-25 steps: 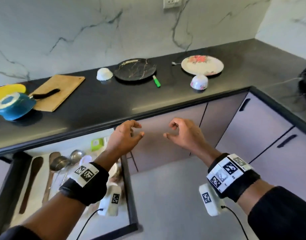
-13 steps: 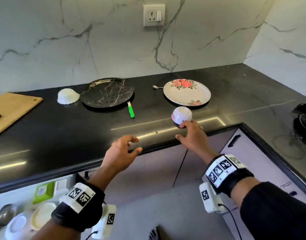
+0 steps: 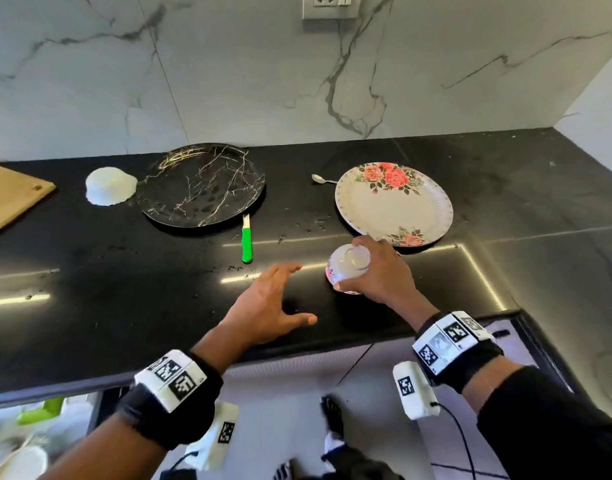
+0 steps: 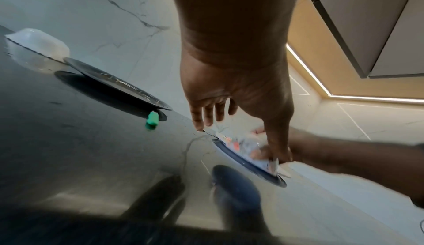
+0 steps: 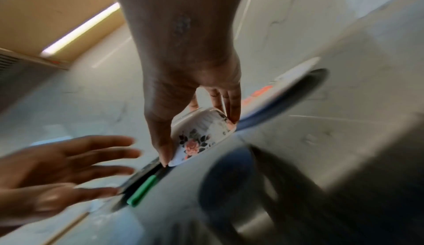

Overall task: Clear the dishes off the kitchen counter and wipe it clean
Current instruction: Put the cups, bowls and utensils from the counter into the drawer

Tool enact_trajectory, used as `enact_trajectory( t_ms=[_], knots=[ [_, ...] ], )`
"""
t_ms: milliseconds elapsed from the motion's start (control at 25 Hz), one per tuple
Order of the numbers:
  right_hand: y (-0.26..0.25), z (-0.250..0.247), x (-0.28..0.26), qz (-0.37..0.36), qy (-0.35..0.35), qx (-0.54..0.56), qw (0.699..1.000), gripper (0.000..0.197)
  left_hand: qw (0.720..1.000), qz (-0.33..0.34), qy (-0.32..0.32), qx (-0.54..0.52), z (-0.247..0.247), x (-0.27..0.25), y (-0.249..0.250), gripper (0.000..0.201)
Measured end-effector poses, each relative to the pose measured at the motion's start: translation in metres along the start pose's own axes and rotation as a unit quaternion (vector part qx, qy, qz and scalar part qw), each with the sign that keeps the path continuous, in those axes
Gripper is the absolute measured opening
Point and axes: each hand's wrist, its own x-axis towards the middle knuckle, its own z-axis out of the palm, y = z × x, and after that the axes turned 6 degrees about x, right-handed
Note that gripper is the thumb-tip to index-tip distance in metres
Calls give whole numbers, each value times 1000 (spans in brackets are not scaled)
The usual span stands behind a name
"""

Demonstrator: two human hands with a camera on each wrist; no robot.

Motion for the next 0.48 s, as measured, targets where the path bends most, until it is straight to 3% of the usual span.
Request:
enact_trajectory(
  t_ms=[80, 160, 240, 320, 400, 440, 480],
  knots=[
    [-22, -10, 16, -68, -25, 45, 996, 89, 999, -4, 26, -24, 3, 28, 10, 118],
    [-47, -23, 37, -137, -58, 77, 986, 88, 994, -8, 86, -70, 0, 62, 20, 129],
    [-67, -37, 57, -176, -74, 96, 977, 86, 979, -22, 168, -109, -9, 92, 26, 119],
    [-76, -50, 83, -190, -152, 150, 958, 83, 965, -47, 230, -116, -21, 109, 25, 106],
    [-74, -60, 121, -189, -256, 203, 926, 63, 955, -77, 262, -113, -28, 111, 15, 103],
    [-72, -61, 148, -188, -261, 197, 926, 47, 951, -87, 275, -112, -29, 111, 7, 103],
    [-67, -59, 176, -182, -222, 171, 942, 32, 947, -96, 284, -112, -29, 109, -2, 102]
  ],
)
